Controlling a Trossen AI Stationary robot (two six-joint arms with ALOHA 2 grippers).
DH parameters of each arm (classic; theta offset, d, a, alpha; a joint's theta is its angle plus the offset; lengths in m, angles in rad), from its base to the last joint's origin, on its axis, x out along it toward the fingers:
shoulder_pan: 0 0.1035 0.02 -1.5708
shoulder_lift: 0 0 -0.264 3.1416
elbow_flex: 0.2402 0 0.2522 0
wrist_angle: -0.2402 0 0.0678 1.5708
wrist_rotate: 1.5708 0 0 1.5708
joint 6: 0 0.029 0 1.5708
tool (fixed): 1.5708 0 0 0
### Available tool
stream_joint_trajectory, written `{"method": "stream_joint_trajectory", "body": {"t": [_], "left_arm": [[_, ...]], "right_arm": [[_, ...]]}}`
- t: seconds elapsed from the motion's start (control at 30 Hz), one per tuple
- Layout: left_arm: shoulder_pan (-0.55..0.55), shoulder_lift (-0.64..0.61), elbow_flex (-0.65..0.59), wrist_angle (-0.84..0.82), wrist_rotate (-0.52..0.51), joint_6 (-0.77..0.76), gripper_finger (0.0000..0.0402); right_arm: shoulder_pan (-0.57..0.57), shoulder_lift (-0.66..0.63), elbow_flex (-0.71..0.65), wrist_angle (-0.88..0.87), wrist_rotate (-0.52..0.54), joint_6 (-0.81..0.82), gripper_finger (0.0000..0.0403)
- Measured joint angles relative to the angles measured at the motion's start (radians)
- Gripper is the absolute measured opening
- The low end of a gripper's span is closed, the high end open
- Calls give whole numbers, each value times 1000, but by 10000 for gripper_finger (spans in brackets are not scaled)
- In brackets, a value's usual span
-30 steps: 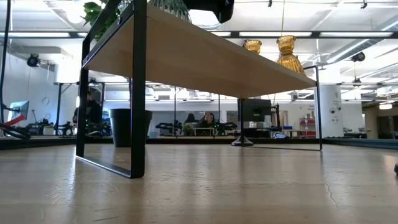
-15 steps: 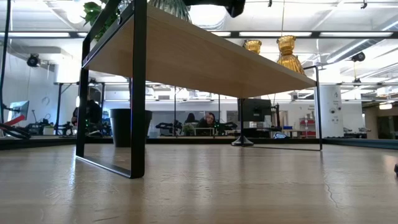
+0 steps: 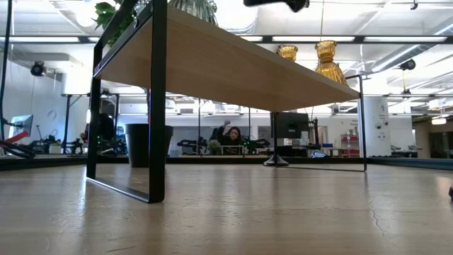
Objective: Pick & Place candle stick holders
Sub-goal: Put the bottom left black candle holder on the shelf
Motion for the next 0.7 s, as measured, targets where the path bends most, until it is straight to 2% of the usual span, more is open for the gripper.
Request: {"method": "stream_joint_trajectory", "body": {"t": [0.17, 0.33, 0.47, 0.7], "left_arm": [[0, -1, 0, -18, 1, -9, 5], [0, -6, 0, -100, 4, -113, 5], [-1, -7, 0, -127, 22, -177, 5], [-11, -6, 0, -127, 33, -184, 5]], "right_arm": [[9, -65, -1, -138, 1, 22, 236], [12, -160, -1, -229, 4, 29, 212], [12, -274, -1, -276, 4, 26, 175], [14, -507, -1, -301, 5, 55, 88]]}}
